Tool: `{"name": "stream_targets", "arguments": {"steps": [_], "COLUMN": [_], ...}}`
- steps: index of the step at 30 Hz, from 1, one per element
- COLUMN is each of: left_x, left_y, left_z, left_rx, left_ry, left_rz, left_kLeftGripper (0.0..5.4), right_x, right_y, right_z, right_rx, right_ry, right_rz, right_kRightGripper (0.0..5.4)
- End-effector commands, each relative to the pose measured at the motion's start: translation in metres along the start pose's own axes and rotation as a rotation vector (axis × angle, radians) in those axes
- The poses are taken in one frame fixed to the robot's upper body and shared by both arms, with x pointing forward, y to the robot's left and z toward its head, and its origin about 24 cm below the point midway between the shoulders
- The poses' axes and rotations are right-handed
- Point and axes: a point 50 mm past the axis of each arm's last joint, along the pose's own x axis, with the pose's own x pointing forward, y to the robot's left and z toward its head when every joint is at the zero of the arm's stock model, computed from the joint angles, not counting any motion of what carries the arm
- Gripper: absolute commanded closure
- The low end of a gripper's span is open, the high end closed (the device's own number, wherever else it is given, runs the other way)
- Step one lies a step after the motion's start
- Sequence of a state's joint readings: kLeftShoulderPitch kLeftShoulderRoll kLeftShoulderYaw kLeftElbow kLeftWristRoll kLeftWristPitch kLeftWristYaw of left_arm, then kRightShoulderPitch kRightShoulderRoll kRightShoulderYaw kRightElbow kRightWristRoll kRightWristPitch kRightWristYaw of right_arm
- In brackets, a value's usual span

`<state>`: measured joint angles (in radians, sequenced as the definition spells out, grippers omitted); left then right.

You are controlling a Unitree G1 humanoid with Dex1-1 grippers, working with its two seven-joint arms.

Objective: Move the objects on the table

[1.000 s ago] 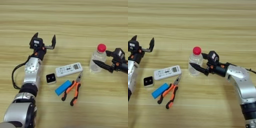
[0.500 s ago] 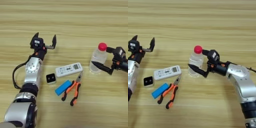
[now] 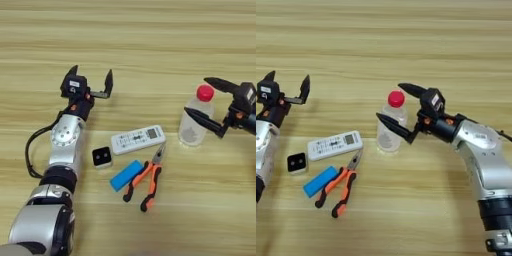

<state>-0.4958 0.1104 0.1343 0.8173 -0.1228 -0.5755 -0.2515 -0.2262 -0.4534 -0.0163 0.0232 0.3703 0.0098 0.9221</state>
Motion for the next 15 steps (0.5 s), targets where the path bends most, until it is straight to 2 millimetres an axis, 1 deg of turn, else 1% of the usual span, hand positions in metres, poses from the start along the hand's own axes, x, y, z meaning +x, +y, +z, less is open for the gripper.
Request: {"name": "stream_targets", "arguments": {"steps": [1, 10, 15], "left_x": [0.005, 0.005, 0.005], "left_y": [-0.002, -0.003, -0.004], "left_z": [0.003, 0.003, 0.003], "left_rx": [0.005, 0.005, 0.005], "left_ry": [-0.014, -0.015, -0.016], "left_rz": [-0.009, -0.007, -0.007], "left_kLeftGripper": [0.0, 0.0, 0.0], "right_x": [0.002, 0.003, 0.001], "right_y": [-0.003, 0.004, 0.011], "right_z": [0.018, 0.04, 0.054], "right_rx": [-0.044, -0.068, -0.08], "right_ry": [-0.087, -0.233, -0.312], "right_rz": [-0.009, 0.021, 0.065], "right_kRightGripper": [0.01, 0.01, 0.01]}}
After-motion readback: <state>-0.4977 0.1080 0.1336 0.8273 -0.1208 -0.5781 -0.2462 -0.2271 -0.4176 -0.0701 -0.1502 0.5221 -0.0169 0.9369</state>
